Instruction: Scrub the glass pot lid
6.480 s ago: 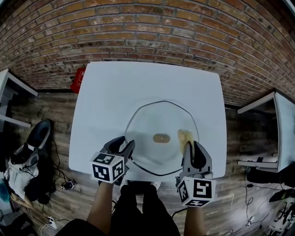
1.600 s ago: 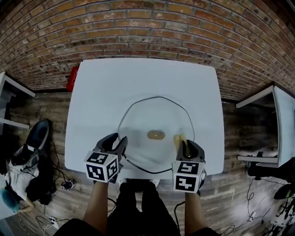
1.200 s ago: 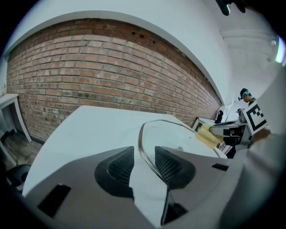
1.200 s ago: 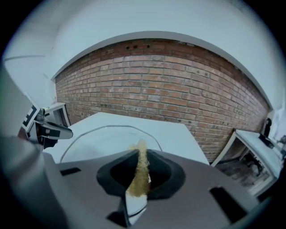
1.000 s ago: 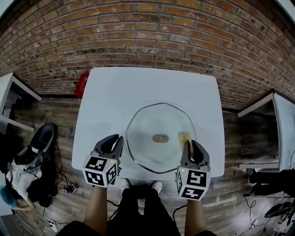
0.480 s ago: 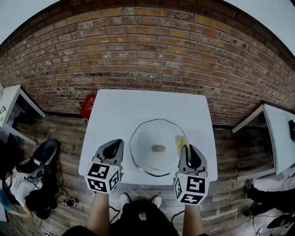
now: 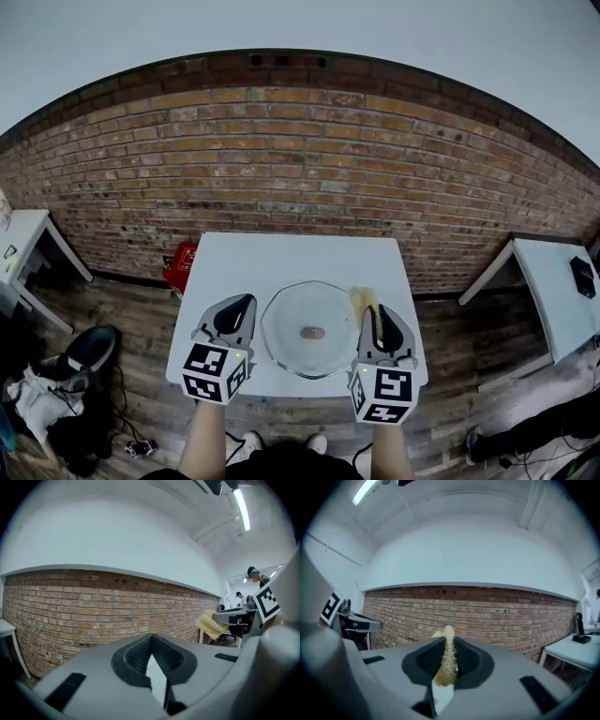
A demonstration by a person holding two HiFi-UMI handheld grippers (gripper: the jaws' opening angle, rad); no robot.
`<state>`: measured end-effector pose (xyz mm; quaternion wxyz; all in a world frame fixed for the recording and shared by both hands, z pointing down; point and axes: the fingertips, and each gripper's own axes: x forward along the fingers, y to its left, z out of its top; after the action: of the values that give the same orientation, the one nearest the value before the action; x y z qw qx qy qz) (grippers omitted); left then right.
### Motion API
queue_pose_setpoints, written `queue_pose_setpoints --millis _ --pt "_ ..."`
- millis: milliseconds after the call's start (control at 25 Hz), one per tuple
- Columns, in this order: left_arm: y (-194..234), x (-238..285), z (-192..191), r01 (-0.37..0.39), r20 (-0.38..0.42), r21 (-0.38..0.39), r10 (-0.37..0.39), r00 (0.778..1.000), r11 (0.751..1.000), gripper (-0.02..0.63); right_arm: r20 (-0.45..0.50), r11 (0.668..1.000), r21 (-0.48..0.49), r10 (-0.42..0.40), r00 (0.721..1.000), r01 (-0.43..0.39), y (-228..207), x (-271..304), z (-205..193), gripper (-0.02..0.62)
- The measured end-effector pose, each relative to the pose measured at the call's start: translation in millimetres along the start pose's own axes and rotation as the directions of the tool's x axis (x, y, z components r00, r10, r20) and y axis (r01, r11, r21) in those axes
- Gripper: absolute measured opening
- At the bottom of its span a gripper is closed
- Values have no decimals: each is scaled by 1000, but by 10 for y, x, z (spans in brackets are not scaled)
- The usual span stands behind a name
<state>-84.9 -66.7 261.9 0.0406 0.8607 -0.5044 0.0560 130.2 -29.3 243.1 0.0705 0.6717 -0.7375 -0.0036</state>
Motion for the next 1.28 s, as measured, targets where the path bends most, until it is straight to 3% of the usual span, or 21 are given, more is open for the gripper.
queue_pose_setpoints --millis 600,1280 --pt "-83 -272 678 -8 153 36 3 988 999 11 136 1000 -6 8 991 -8 6 -281 571 55" --pt "-9 -265 604 -41 136 59 33 990 997 9 133 1000 5 14 991 -15 52 -224 521 55"
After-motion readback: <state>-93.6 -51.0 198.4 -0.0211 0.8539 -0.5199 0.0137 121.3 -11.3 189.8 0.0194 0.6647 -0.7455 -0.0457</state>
